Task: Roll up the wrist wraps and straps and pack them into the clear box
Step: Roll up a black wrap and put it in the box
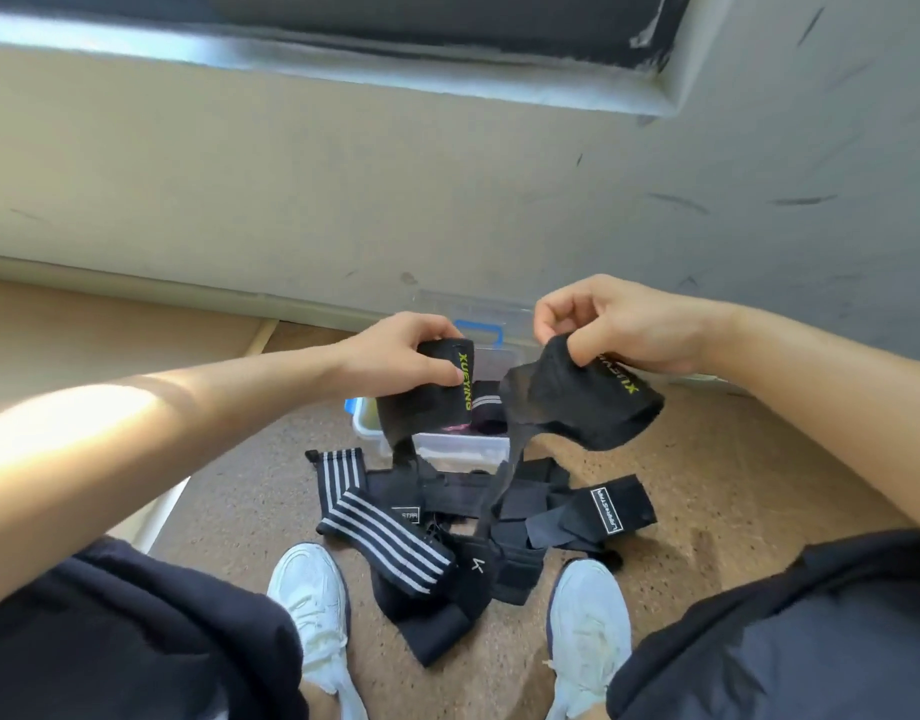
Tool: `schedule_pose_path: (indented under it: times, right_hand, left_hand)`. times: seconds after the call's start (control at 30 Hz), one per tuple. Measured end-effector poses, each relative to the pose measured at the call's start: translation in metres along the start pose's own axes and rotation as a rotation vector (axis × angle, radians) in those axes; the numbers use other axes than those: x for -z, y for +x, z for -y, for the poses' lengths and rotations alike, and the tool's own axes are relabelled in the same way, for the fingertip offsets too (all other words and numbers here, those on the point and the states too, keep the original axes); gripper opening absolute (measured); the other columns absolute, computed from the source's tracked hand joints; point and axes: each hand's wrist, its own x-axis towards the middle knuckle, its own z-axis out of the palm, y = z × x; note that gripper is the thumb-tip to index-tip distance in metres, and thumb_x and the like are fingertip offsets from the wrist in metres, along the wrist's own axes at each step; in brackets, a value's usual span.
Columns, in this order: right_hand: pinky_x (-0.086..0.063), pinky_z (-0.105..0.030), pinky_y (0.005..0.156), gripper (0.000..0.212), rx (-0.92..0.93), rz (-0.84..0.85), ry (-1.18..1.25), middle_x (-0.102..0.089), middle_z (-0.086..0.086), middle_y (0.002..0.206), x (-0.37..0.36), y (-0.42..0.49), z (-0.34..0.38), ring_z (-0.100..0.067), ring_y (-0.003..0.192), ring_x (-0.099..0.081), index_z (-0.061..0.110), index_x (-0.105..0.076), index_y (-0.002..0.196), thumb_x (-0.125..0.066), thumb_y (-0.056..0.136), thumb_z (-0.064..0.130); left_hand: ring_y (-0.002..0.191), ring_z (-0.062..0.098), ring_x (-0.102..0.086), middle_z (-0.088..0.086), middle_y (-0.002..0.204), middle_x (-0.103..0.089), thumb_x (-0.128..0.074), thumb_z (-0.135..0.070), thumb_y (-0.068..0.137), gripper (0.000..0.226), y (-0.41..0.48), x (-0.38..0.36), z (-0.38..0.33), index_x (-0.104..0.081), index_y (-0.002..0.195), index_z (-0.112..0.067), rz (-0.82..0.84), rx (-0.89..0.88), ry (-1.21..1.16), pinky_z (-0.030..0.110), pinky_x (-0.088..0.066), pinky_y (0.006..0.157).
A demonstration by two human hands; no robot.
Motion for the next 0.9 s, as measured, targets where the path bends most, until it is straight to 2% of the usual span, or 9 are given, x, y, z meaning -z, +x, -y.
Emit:
schedule_pose_path:
  times: [0.13,0.23,0.33,0.4,0.5,0.63,0.73,0.8,0.9]
  right_hand:
    - [-0.032,-0.030,0.062,0.022,0.046,-0.046,-0.051,-0.046,-0.013,0.074,0.008,-0.002,0.003,-0.024,0.072,-0.038,0.017,-0.055,0.069,-0.051,0.064,-0.004]
    - [-0.033,-0.031,0.061,0.020,0.047,-0.006,-0.122,-0.050,-0.016,0.075,0.011,-0.003,0.003,-0.023,0.070,-0.042,0.014,-0.055,0.072,-0.052,0.065,-0.004]
    - [-0.033,-0.035,0.065,0.016,0.053,0.040,-0.203,-0.052,-0.019,0.074,0.009,-0.003,0.004,-0.025,0.070,-0.045,0.010,-0.056,0.073,-0.052,0.067,-0.004]
    - [-0.033,-0.036,0.067,0.017,0.060,0.031,-0.216,-0.054,-0.018,0.075,0.009,-0.004,0.004,-0.025,0.071,-0.047,0.010,-0.057,0.073,-0.052,0.067,-0.005]
    - [-0.036,-0.034,0.065,0.014,0.044,0.021,-0.241,-0.056,-0.016,0.076,0.011,-0.005,0.003,-0.022,0.070,-0.049,0.005,-0.056,0.078,-0.052,0.067,-0.002]
    - [-0.048,-0.029,0.071,0.020,-0.031,0.012,-0.241,-0.069,-0.009,0.085,0.013,-0.004,-0.002,-0.017,0.076,-0.063,0.009,-0.066,0.093,-0.060,0.074,0.007]
    - [-0.057,-0.030,0.082,0.015,-0.046,0.069,-0.224,-0.077,-0.007,0.099,0.000,-0.002,-0.007,-0.021,0.093,-0.074,0.012,-0.071,0.105,-0.075,0.091,0.018]
    - [-0.057,-0.025,0.079,0.015,-0.007,0.033,-0.253,-0.079,-0.002,0.097,-0.010,0.001,-0.010,-0.017,0.092,-0.075,0.011,-0.074,0.104,-0.076,0.092,0.020]
    - [-0.060,-0.031,0.080,0.011,0.013,0.022,-0.247,-0.079,-0.003,0.095,-0.008,-0.001,-0.007,-0.021,0.091,-0.076,0.010,-0.076,0.104,-0.072,0.094,0.013]
  left_hand:
    - [0.097,0.019,-0.073,0.000,0.105,-0.076,-0.082,-0.032,0.081,0.036,-0.007,-0.005,-0.017,-0.069,0.113,-0.024,0.083,-0.109,-0.028,0.032,-0.059,0.090]
    - [0.082,0.009,-0.069,-0.007,0.089,-0.072,-0.086,-0.047,0.072,0.054,-0.011,-0.013,-0.026,-0.059,0.118,-0.036,-0.087,-0.250,0.129,0.038,-0.057,0.081]
    - [0.072,-0.012,-0.059,-0.019,0.073,-0.060,-0.088,-0.038,0.076,0.067,-0.014,-0.016,-0.034,-0.055,0.134,-0.040,-0.030,-0.345,0.173,0.022,-0.046,0.073]
    - [0.075,-0.014,-0.058,-0.021,0.075,-0.061,-0.084,-0.035,0.083,0.046,-0.013,-0.018,-0.037,-0.065,0.125,-0.038,0.019,-0.373,0.294,0.022,-0.046,0.074]
    - [0.075,0.003,-0.062,-0.014,0.080,-0.069,-0.079,-0.035,0.088,0.012,-0.009,-0.019,-0.035,-0.069,0.096,-0.034,0.002,-0.368,0.364,0.036,-0.052,0.076]
    - [0.058,0.003,-0.057,-0.008,0.067,-0.066,-0.079,-0.027,0.088,0.011,-0.007,-0.018,-0.035,-0.071,0.084,-0.021,-0.008,-0.280,0.219,0.019,-0.047,0.060]
    - [0.064,0.010,-0.064,0.004,0.073,-0.071,-0.079,-0.023,0.089,0.010,-0.006,-0.017,-0.037,-0.072,0.085,-0.017,-0.012,-0.228,0.052,0.029,-0.055,0.064]
    - [0.069,0.014,-0.068,0.011,0.081,-0.075,-0.079,-0.022,0.088,0.009,-0.005,-0.016,-0.037,-0.073,0.086,-0.016,-0.010,-0.209,-0.002,0.037,-0.059,0.070]
    - [0.074,0.018,-0.072,0.008,0.085,-0.077,-0.080,-0.021,0.088,0.008,-0.006,-0.011,-0.032,-0.074,0.094,-0.019,0.015,-0.206,0.021,0.043,-0.061,0.076]
